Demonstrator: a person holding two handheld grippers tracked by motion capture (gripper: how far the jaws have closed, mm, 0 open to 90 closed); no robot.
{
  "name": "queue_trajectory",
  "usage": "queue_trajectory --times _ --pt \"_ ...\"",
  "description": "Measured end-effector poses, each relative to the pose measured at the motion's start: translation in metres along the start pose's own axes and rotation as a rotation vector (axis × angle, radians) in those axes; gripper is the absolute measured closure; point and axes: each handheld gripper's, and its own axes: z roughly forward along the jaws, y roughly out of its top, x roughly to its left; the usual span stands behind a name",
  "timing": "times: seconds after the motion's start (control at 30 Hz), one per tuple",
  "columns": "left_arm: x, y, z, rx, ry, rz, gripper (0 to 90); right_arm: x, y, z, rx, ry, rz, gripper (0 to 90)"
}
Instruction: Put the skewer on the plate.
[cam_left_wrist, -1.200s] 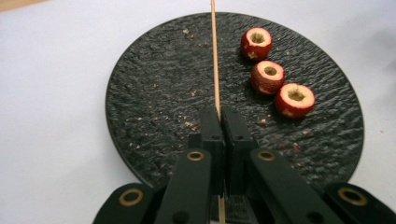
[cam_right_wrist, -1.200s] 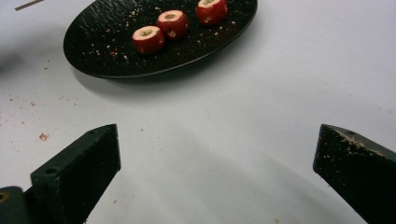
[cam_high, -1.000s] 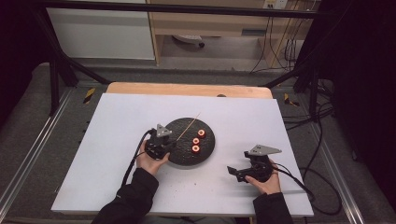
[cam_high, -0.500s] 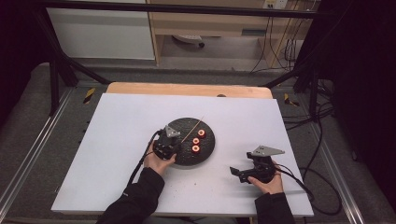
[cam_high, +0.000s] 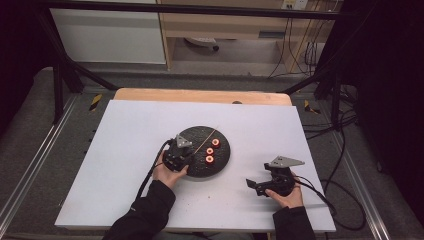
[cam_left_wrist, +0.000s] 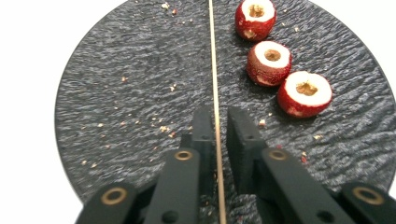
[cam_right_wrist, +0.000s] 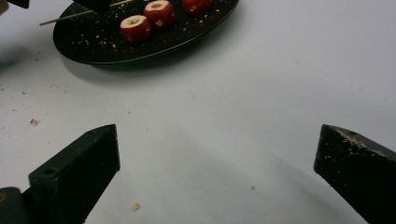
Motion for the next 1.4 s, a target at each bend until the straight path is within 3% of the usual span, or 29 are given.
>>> queue_trajectory --times 0.13,0.3,0.43,0.77,1.0,1.23,1.4 --pt "0.003 0.000 -0.011 -0.014 -0.033 0.003 69.8 0.000 0.000 0.000 0.004 -0.002 0.001 1.2" --pt "0.010 -0.004 -0.028 -0.027 -0.073 0.048 52.8 0.000 0.000 -0.001 0.001 0.000 0.003 1.0" --pt "0.017 -0.012 -0.041 -0.053 -0.075 0.079 38.0 0.000 0.001 -0.002 0.001 0.000 0.006 0.9" --pt "0.046 -0.046 -0.076 -0.094 -0.084 0.063 11.3 0.000 0.001 -0.003 -0.002 0.004 0.007 0.8" --pt "0.069 -0.082 -0.094 -0.108 -0.036 0.012 5.1 0.001 0.000 -0.003 0.003 0.012 -0.001 0.8" --pt "0.079 -0.115 -0.101 -0.126 -0.049 -0.022 5.1 0.002 -0.001 -0.003 0.020 0.021 -0.012 0.8" --pt "0.081 -0.127 -0.098 -0.115 -0.056 -0.023 5.2 0.004 -0.003 -0.002 0.029 0.031 -0.026 0.8"
